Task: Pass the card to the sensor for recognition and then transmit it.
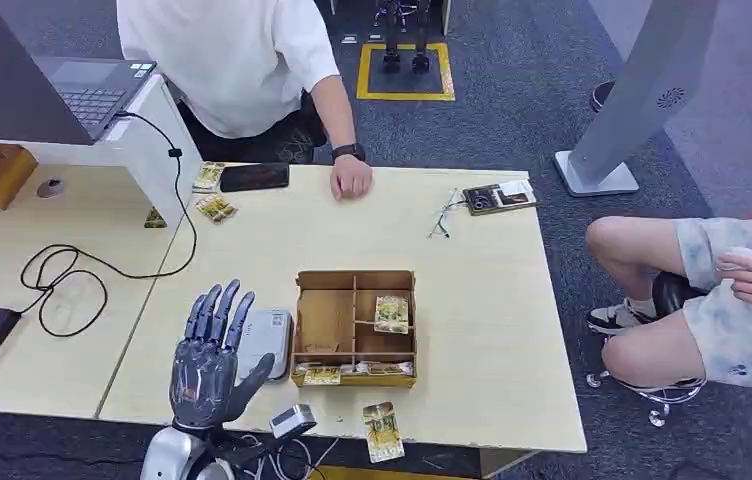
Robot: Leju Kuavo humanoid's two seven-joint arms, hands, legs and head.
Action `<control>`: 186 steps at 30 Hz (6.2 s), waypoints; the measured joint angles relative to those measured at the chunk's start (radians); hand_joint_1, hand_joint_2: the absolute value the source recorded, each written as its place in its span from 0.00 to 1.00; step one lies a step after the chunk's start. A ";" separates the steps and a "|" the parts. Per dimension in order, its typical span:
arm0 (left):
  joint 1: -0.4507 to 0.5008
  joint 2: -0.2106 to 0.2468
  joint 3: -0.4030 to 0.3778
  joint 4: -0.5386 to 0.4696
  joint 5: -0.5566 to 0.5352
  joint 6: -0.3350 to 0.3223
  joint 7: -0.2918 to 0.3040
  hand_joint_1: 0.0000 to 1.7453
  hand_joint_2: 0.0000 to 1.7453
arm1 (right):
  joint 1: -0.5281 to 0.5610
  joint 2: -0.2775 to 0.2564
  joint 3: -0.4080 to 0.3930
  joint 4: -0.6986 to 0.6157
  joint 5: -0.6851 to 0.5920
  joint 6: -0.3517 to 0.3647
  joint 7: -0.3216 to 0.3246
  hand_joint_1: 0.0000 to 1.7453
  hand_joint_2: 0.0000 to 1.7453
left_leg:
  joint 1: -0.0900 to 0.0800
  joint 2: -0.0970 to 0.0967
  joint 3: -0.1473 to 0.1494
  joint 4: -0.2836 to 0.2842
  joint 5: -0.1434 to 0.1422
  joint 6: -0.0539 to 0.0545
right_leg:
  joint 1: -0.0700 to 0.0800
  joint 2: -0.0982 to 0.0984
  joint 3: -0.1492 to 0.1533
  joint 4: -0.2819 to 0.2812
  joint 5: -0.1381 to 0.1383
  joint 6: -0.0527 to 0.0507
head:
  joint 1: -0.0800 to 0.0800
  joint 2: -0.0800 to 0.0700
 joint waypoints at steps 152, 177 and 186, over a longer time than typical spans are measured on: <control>-0.053 0.076 -0.336 -0.110 0.152 -0.001 0.255 1.00 1.00 | 0.032 0.019 0.162 0.000 0.047 -0.021 0.022 0.00 1.00 | 0.000 0.000 0.000 0.000 0.000 0.000 | 0.000 0.000 0.000 0.000 0.000 0.000 | 0.000 0.000; -0.371 0.113 -0.391 0.221 0.205 -0.050 0.553 1.00 1.00 | 0.027 0.019 0.251 0.000 0.047 -0.019 0.054 0.00 1.00 | 0.000 0.000 0.000 0.000 0.003 -0.001 | 0.000 0.000 0.000 0.000 0.002 -0.001 | 0.000 0.000; -0.508 0.109 -0.391 0.392 0.243 -0.053 0.597 1.00 1.00 | 0.026 0.019 0.288 0.000 0.047 -0.014 0.066 0.00 1.00 | 0.000 0.000 0.000 0.000 0.003 -0.001 | 0.000 0.000 0.000 0.000 0.002 -0.001 | 0.000 0.000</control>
